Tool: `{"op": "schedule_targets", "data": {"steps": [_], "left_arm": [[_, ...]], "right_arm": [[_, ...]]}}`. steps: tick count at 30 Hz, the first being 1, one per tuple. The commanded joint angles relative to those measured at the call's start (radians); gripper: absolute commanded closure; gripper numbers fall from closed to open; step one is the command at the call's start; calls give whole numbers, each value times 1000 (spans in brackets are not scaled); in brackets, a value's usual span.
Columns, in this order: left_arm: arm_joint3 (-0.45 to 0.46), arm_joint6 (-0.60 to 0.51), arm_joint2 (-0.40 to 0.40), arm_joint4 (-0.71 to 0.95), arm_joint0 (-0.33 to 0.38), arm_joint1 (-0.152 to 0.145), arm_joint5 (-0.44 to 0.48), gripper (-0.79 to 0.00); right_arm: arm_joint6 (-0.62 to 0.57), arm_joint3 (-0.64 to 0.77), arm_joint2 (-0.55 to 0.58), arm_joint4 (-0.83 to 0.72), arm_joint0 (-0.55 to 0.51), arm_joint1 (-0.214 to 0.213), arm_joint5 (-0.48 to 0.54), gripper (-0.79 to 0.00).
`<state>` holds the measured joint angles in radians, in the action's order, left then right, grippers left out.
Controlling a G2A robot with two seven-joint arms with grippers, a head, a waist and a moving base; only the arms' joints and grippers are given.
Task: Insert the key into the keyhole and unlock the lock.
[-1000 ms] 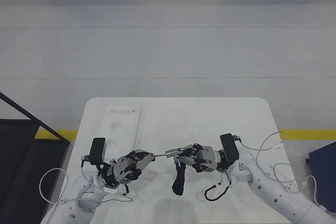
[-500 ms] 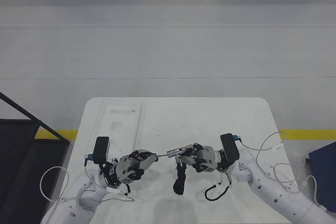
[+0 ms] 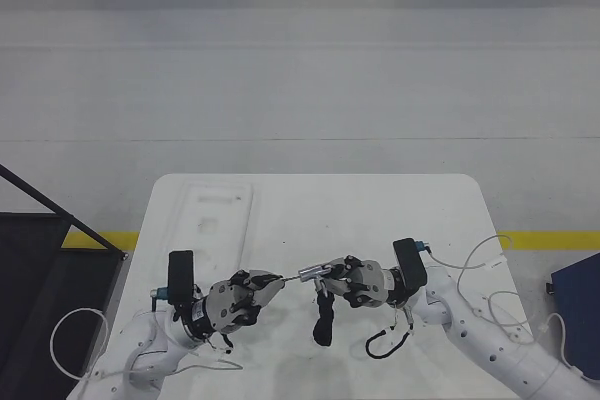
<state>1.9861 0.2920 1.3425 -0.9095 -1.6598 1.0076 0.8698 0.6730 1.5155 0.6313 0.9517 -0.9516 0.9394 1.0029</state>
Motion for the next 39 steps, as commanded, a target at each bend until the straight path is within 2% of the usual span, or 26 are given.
{"op": "schedule_targets", "data": {"steps": [1,11,20,26,30,38,39], "left_arm": [[12,-2,10,-6,-10,0,-5,0],[23,-79,15,39,7,-1,17,0],[4,-137,-9,80,58,3,13,0],[19,-142,-17,-11,91,7,23,0],[15,-75,-11,-187,111,10,46,0],[-2,225,11,-502,119,12,-11,0],[-5,261,11,-529,116,12,-23,-434]], "right_arm": [[0,0,0,0,0,0,0,0],[0,0,0,0,0,0,0,0],[0,0,0,0,0,0,0,0],[0,0,0,0,0,0,0,0],[0,0,0,0,0,0,0,0],[0,0,0,0,0,0,0,0],[0,0,0,0,0,0,0,0]]}}
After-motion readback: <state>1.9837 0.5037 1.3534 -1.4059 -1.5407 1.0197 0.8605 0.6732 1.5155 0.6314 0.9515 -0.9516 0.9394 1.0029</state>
